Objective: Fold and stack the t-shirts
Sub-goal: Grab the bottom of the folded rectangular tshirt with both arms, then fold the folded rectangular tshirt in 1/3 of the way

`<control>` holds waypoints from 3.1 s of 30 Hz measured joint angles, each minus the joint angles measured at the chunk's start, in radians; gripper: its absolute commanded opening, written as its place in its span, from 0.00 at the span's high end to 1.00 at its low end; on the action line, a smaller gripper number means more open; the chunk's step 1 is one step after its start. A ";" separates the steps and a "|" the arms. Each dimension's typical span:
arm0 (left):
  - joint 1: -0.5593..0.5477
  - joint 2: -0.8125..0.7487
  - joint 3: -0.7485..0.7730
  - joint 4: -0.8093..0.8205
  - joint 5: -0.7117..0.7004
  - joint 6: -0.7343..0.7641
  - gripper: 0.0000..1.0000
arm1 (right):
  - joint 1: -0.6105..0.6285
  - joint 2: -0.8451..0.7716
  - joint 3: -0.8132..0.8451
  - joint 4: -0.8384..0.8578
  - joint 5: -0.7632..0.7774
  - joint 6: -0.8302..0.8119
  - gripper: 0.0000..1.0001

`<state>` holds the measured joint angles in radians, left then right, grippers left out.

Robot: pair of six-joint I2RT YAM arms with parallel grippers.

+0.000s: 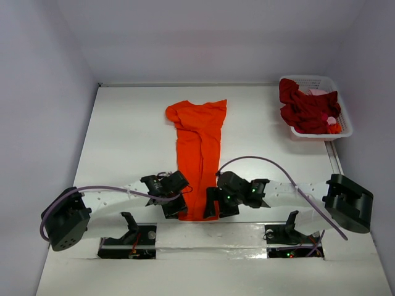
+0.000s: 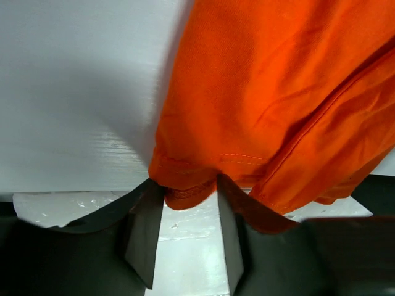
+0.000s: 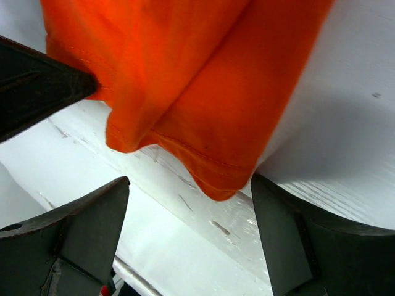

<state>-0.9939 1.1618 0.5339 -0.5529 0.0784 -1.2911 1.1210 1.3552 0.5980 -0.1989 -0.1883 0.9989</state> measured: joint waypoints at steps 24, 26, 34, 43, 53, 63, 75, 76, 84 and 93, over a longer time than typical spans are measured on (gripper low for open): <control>0.000 -0.009 0.000 0.003 0.000 -0.001 0.63 | 0.000 0.027 0.010 -0.027 0.050 0.011 0.47; 0.000 -0.009 0.000 0.003 0.000 -0.001 0.64 | 0.000 0.031 0.011 -0.026 0.051 0.010 0.51; 0.000 -0.004 0.000 0.005 0.001 0.000 0.68 | 0.000 0.032 0.011 -0.032 0.058 0.007 0.53; 0.000 0.043 0.000 0.038 0.031 0.006 0.68 | 0.000 0.032 0.011 -0.035 0.062 0.006 0.54; 0.000 0.062 0.005 0.054 0.054 0.019 0.70 | 0.000 0.032 0.011 -0.045 0.072 -0.002 0.66; 0.000 0.062 0.011 0.039 0.048 0.023 0.69 | 0.000 0.039 0.011 -0.053 0.076 -0.011 0.73; 0.000 0.031 0.012 -0.005 0.044 0.021 0.76 | 0.000 0.056 0.027 -0.056 0.077 -0.027 0.76; 0.000 0.029 0.012 -0.008 0.044 0.021 0.77 | 0.000 0.058 0.028 -0.056 0.077 -0.027 0.76; 0.000 0.014 0.012 -0.016 0.045 0.018 0.87 | 0.000 0.060 0.030 -0.059 0.077 -0.034 0.77; 0.000 0.029 0.012 -0.013 0.046 0.020 1.00 | 0.000 0.060 0.030 -0.060 0.077 -0.034 0.78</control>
<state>-0.9939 1.1904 0.5461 -0.5659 0.1242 -1.2713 1.1206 1.4147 0.6277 -0.2584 -0.1112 0.9649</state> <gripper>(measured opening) 0.038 0.230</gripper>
